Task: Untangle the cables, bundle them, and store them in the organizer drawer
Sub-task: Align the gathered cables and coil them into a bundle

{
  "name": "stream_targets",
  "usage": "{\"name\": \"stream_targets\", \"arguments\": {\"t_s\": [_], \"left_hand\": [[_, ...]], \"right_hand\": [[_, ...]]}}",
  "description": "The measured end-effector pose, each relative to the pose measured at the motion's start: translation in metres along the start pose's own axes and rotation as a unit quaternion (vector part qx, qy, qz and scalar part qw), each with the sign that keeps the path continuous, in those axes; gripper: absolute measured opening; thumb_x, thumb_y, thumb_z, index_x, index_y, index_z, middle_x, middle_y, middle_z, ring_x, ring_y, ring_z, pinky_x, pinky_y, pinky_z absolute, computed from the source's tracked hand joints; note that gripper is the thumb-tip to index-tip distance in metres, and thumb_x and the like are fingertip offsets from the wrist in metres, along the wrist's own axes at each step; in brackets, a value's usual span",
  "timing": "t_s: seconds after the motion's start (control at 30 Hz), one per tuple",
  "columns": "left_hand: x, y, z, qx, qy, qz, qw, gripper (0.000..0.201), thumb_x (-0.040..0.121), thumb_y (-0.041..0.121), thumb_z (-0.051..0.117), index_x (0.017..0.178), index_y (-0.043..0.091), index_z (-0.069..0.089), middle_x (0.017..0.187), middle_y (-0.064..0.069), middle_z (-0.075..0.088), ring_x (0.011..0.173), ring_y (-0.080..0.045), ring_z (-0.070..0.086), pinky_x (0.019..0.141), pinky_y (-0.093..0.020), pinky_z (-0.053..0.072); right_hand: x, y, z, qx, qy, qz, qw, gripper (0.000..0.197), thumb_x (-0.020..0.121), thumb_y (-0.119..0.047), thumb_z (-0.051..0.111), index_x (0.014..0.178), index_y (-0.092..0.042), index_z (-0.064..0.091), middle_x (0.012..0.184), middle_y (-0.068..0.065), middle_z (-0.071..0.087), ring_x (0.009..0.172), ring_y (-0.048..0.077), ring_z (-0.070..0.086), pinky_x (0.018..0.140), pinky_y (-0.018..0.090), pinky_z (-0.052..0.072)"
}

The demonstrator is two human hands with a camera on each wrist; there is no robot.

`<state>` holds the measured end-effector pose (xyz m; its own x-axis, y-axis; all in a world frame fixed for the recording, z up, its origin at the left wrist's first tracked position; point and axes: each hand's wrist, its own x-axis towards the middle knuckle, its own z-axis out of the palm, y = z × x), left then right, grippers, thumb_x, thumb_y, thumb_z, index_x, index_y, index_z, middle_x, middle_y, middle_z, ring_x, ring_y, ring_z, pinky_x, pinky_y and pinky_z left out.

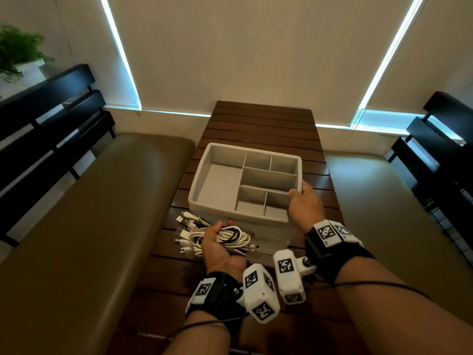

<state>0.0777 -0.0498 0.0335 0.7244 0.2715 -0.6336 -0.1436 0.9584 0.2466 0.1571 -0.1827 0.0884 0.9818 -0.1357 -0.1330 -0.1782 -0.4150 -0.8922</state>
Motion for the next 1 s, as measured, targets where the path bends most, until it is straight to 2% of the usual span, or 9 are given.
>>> {"name": "stream_targets", "arguments": {"t_s": [0.07,0.17,0.3,0.5,0.6,0.7,0.8,0.93,1.0], "left_hand": [[0.004,-0.001,-0.004,0.019,-0.001,0.012,1.0,0.023,0.09,0.019,0.051,0.067,0.013,0.053,0.058,-0.002,0.057,0.059,-0.017,0.053,0.062,-0.03,0.044],[0.012,-0.002,-0.01,0.042,0.007,0.025,0.999,0.026,0.088,0.021,0.052,0.063,0.014,0.051,0.053,-0.001,0.054,0.05,-0.017,0.053,0.058,-0.027,0.043],[0.015,-0.006,-0.015,0.041,0.017,0.031,0.999,0.024,0.086,0.02,0.056,0.063,0.013,0.055,0.058,-0.002,0.056,0.052,-0.017,0.053,0.059,-0.028,0.045],[0.011,-0.01,-0.022,0.035,0.017,0.038,0.999,0.021,0.085,0.019,0.056,0.065,0.012,0.056,0.06,-0.002,0.057,0.052,-0.017,0.056,0.058,-0.026,0.047],[0.007,-0.012,-0.032,0.031,0.023,0.041,0.998,0.017,0.083,0.019,0.056,0.068,0.013,0.057,0.066,-0.004,0.056,0.057,-0.019,0.055,0.06,-0.029,0.047],[-0.003,-0.007,-0.046,0.028,0.029,0.029,0.999,0.016,0.083,0.019,0.056,0.068,0.014,0.057,0.061,-0.003,0.058,0.053,-0.018,0.057,0.057,-0.027,0.05],[-0.021,0.001,-0.061,0.023,0.035,0.032,0.999,0.027,0.086,0.014,0.051,0.06,0.011,0.058,0.052,-0.003,0.059,0.043,-0.016,0.058,0.045,-0.024,0.051],[-0.037,0.008,-0.083,0.04,0.037,0.039,0.998,0.007,0.067,0.018,0.06,0.062,0.013,0.06,0.056,-0.002,0.059,0.049,-0.014,0.058,0.054,-0.025,0.049],[-0.04,0.01,-0.091,0.03,0.039,0.044,0.998,0.01,0.071,0.015,0.06,0.062,0.012,0.061,0.057,-0.003,0.059,0.049,-0.014,0.058,0.052,-0.023,0.051]], "right_hand": [[-0.001,-0.002,0.001,0.02,-0.005,0.023,1.0,0.034,0.098,-0.017,0.043,0.132,-0.02,0.046,0.118,0.007,0.059,0.095,0.021,0.054,0.084,0.032,0.043],[-0.002,-0.002,0.001,0.052,-0.003,0.06,0.997,0.026,0.098,-0.017,0.046,0.122,-0.019,0.037,0.099,0.003,0.054,0.078,0.016,0.053,0.081,0.04,0.049],[0.0,0.0,0.001,0.062,0.007,0.081,0.995,0.023,0.097,-0.019,0.049,0.115,-0.016,0.035,0.088,0.001,0.049,0.075,0.013,0.048,0.075,0.035,0.042],[0.001,0.001,0.004,0.087,-0.001,0.104,0.991,0.025,0.096,-0.022,0.05,0.115,-0.017,0.037,0.089,0.002,0.05,0.079,0.016,0.052,0.084,0.042,0.05],[0.002,-0.001,0.007,0.102,0.006,0.119,0.988,0.026,0.094,-0.024,0.051,0.116,-0.017,0.038,0.1,0.007,0.054,0.085,0.021,0.054,0.09,0.047,0.05],[0.002,-0.004,0.007,0.097,0.005,0.112,0.989,0.032,0.096,-0.022,0.05,0.124,-0.012,0.037,0.11,0.012,0.054,0.087,0.02,0.054,0.084,0.04,0.048],[0.001,-0.004,0.003,0.085,-0.014,0.115,0.99,0.03,0.098,-0.024,0.048,0.123,-0.014,0.035,0.11,0.01,0.051,0.086,0.019,0.052,0.082,0.039,0.046],[0.001,-0.003,0.0,0.067,-0.021,0.109,0.992,0.033,0.098,-0.025,0.048,0.125,-0.012,0.035,0.105,0.01,0.051,0.079,0.017,0.05,0.08,0.039,0.045],[0.0,-0.005,-0.001,0.065,-0.022,0.101,0.993,0.032,0.099,-0.025,0.048,0.125,-0.011,0.034,0.092,0.005,0.049,0.076,0.015,0.048,0.079,0.038,0.044]]}}
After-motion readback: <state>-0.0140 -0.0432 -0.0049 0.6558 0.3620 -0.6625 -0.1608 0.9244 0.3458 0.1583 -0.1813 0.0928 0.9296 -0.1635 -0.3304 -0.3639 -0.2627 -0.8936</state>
